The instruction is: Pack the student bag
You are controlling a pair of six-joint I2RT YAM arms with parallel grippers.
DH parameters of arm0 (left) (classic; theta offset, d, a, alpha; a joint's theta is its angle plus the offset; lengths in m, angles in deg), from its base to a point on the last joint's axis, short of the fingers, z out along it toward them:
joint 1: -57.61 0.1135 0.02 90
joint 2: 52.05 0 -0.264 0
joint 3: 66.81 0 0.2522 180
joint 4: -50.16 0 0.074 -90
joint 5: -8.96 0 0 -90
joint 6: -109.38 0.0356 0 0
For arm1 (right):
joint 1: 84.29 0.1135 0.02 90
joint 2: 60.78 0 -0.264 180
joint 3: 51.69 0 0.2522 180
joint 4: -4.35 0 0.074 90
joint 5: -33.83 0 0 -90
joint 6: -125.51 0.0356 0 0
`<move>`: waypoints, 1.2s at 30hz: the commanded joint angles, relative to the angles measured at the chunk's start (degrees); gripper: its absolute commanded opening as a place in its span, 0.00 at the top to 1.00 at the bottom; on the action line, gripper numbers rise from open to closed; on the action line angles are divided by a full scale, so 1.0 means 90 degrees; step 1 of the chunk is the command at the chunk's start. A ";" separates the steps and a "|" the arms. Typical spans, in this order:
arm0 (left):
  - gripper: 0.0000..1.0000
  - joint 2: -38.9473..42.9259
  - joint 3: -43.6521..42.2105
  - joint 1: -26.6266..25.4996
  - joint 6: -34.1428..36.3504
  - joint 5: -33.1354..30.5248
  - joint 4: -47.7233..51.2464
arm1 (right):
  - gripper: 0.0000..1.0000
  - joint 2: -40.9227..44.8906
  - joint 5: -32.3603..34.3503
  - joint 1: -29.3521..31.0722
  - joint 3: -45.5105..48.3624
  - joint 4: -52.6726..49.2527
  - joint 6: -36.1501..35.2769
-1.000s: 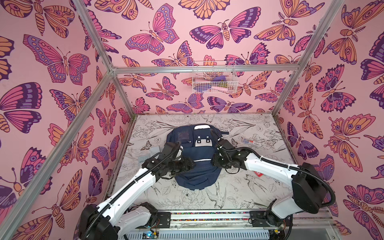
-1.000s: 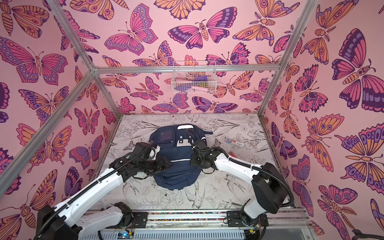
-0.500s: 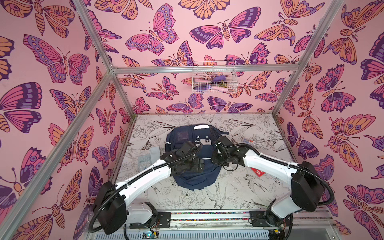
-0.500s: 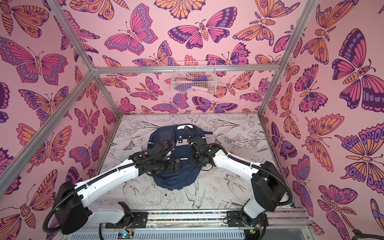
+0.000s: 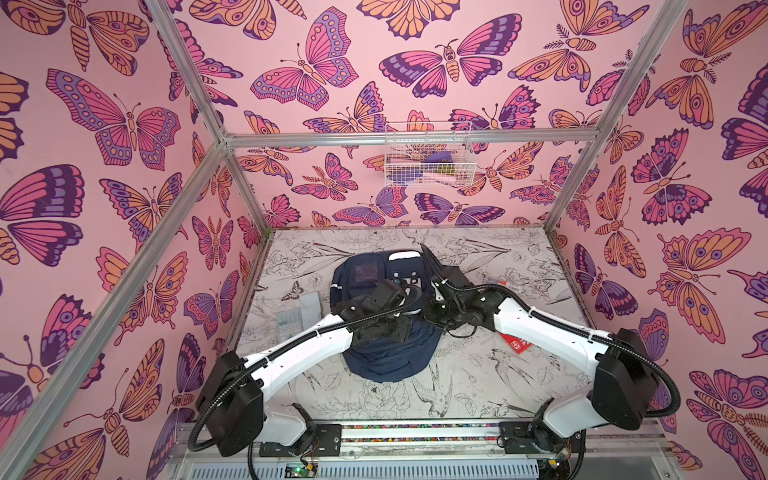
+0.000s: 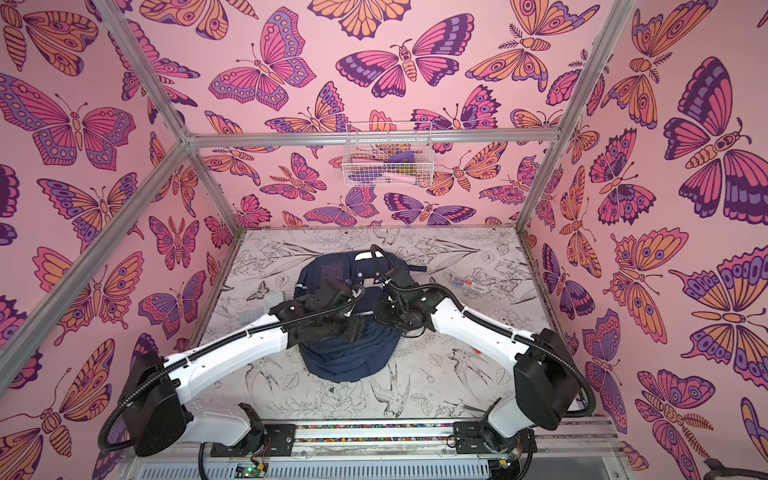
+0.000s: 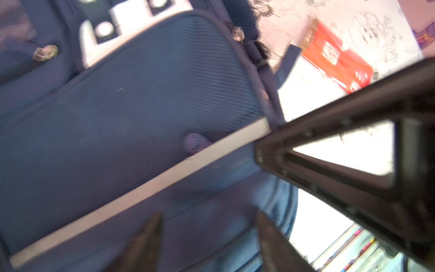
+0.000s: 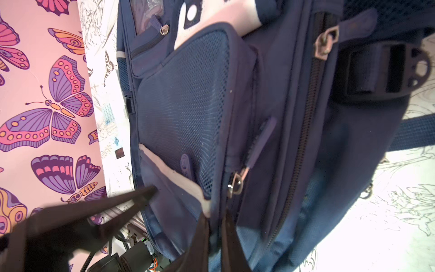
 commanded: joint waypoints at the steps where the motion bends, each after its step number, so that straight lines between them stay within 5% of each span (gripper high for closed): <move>1: 0.46 -0.0294 -0.0001 0.0065 0.0094 -0.0315 -0.0148 | 1.00 0.0414 -0.0353 0.0026 -0.0087 0.0367 0.0073; 8: 0.35 0.0049 -0.0468 -0.0057 0.0248 -0.0277 -0.0284 | 1.00 0.0506 -0.0382 -0.0100 -0.0004 0.0357 0.0127; 15: 0.35 -0.0232 -0.0599 -0.0091 0.0046 -0.0941 -0.0490 | 1.00 0.0682 -0.0519 -0.0165 0.0046 0.0280 0.0111; 19: 0.37 -0.0384 -0.0345 -0.0107 0.0069 -0.0521 -0.0548 | 1.00 0.0726 -0.0441 -0.0232 0.0129 0.0147 0.0077; 29: 0.22 0.0608 -0.1135 -0.0130 0.0065 -0.0280 -0.0625 | 1.00 0.0649 -0.0704 -0.0413 0.0232 0.0416 0.0091; 36: 0.26 -0.0042 -0.0799 -0.0130 0.0045 -0.0372 -0.0607 | 1.00 0.0619 -0.1035 -0.0420 0.0173 0.0557 0.0144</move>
